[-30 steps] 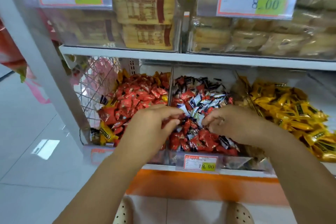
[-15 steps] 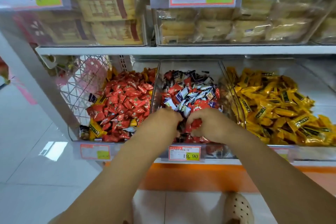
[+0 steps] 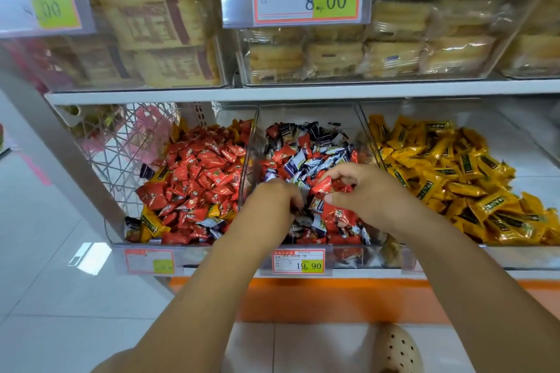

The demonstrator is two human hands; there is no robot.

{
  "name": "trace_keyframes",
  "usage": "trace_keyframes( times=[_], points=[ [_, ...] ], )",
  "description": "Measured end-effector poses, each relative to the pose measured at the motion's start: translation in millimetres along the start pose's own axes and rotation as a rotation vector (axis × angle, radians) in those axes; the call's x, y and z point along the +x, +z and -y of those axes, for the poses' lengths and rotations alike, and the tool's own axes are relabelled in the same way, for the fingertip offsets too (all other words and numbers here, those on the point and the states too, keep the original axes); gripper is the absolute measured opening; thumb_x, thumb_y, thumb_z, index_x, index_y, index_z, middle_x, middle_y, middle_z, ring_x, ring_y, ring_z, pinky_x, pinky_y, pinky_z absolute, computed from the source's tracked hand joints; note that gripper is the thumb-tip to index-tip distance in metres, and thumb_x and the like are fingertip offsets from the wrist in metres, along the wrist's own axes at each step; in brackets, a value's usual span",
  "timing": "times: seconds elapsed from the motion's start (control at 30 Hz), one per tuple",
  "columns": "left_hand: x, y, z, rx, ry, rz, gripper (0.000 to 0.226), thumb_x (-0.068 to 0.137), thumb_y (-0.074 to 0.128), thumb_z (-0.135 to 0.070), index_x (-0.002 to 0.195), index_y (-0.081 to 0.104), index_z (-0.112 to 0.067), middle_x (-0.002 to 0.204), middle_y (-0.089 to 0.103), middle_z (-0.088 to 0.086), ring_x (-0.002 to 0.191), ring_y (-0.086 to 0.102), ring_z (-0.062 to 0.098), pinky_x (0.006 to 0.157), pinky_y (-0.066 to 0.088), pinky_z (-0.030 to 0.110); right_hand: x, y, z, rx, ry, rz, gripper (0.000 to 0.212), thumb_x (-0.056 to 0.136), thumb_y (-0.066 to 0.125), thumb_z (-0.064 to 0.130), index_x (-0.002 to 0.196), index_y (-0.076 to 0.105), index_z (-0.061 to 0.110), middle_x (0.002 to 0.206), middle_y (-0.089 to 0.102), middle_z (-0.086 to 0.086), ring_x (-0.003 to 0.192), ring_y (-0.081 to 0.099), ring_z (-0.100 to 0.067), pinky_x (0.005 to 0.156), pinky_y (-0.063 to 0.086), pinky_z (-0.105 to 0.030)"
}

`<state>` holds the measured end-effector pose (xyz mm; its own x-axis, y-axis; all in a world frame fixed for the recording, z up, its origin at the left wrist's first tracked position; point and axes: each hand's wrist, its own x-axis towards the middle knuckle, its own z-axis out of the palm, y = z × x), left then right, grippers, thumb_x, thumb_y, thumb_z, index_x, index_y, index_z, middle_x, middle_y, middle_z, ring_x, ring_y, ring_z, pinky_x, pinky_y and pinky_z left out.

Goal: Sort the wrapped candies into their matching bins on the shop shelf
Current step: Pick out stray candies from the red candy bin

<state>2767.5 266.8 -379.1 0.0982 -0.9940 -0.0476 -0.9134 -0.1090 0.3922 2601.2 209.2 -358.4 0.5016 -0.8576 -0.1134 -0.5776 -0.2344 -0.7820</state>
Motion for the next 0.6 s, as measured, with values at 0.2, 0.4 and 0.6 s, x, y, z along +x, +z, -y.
trace_keyframes(
  times=[0.2, 0.4, 0.6],
  points=[
    [-17.4, -33.0, 12.4, -0.508, -0.01, -0.393, 0.018, 0.088, 0.067, -0.013, 0.091, 0.07, -0.03, 0.099, 0.067, -0.015, 0.067, 0.056, -0.006, 0.058, 0.038, 0.0, 1.6, 6.4, 2.1, 0.227, 0.055, -0.067, 0.02, 0.092, 0.062, 0.02, 0.107, 0.06, 0.034, 0.138, 0.049, 0.002, 0.124, 0.049, -0.013, 0.096, 0.042, -0.03],
    [-21.4, -61.1, 60.2, -0.646, -0.142, -0.69, 0.018, 0.084, 0.071, -0.014, 0.084, 0.07, -0.032, 0.094, 0.067, -0.024, 0.07, 0.058, 0.0, 0.062, 0.042, 0.002, 24.6, 34.2, 36.1, 0.366, -0.127, -0.175, 0.022, 0.091, 0.063, 0.013, 0.099, 0.066, 0.033, 0.099, 0.06, 0.022, 0.087, 0.061, 0.003, 0.075, 0.048, -0.013],
    [-26.2, -79.4, 124.4, -0.53, -0.337, -0.921, 0.017, 0.083, 0.071, -0.013, 0.081, 0.07, -0.029, 0.089, 0.068, -0.017, 0.071, 0.057, -0.002, 0.069, 0.041, 0.008, 72.7, 88.8, 87.0, 0.26, -0.313, -0.176, 0.019, 0.091, 0.063, 0.02, 0.101, 0.066, 0.036, 0.071, 0.065, 0.014, 0.059, 0.062, -0.018, 0.055, 0.046, -0.022]
  ],
)
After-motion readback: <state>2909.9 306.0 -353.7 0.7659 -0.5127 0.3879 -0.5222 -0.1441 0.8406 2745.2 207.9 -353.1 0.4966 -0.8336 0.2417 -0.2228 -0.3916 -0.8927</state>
